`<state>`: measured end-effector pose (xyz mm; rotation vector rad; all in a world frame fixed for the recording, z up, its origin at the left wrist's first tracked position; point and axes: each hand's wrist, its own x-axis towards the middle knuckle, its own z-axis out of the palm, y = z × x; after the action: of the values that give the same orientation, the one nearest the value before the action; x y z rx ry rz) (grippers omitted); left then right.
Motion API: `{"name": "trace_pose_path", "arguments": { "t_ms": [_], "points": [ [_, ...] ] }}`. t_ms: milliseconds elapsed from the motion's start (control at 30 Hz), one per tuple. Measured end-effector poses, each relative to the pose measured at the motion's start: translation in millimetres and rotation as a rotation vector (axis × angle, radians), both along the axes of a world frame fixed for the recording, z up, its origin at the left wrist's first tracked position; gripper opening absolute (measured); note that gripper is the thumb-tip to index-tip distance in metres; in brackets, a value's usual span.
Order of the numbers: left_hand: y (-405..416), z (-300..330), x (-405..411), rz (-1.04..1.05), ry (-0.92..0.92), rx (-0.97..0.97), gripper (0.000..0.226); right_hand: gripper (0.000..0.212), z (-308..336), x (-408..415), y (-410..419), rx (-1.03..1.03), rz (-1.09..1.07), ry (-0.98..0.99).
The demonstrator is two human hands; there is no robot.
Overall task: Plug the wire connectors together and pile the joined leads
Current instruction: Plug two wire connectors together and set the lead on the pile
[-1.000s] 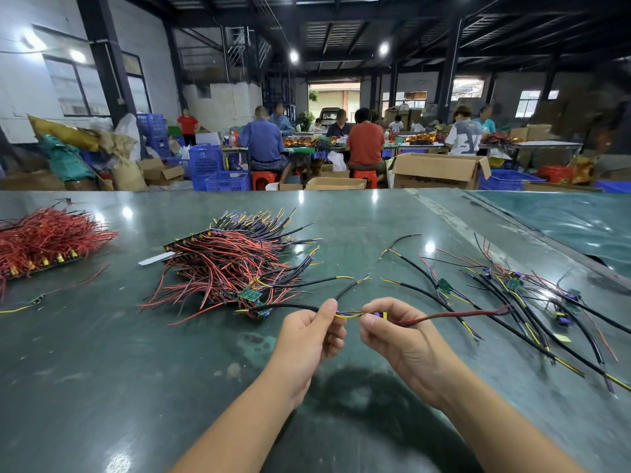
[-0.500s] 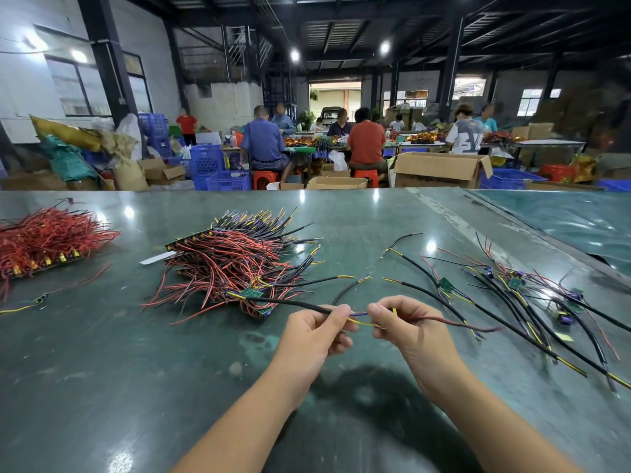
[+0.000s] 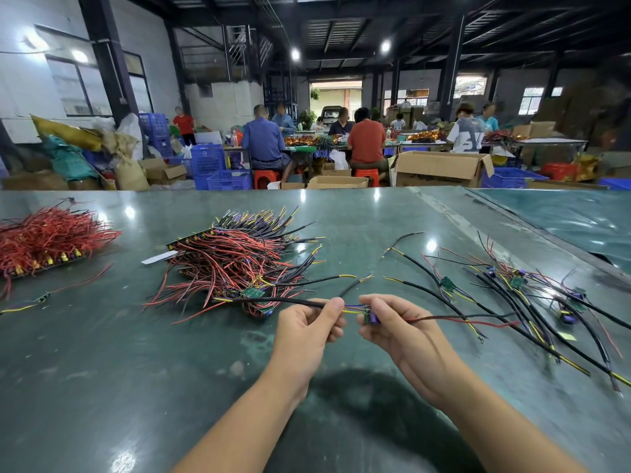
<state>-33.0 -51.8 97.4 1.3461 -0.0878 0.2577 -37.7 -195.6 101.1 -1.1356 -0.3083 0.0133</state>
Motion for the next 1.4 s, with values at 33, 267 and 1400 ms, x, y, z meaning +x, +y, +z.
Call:
{"name": "trace_pose_path", "arguments": {
  "t_ms": [33, 267, 1400],
  "points": [
    [0, 0, 0, 0.008, -0.008, 0.013, 0.018, 0.024, 0, 0, 0, -0.009, 0.003, 0.001],
    [0, -1, 0, -0.002, -0.011, 0.04, 0.018, 0.023, 0, 3, -3, -0.093, -0.056, -0.002],
    [20, 16, 4, 0.067, 0.135, -0.462, 0.018, 0.015, 31, 22, -47, 0.573, -0.214, 0.281]
  ]
}}
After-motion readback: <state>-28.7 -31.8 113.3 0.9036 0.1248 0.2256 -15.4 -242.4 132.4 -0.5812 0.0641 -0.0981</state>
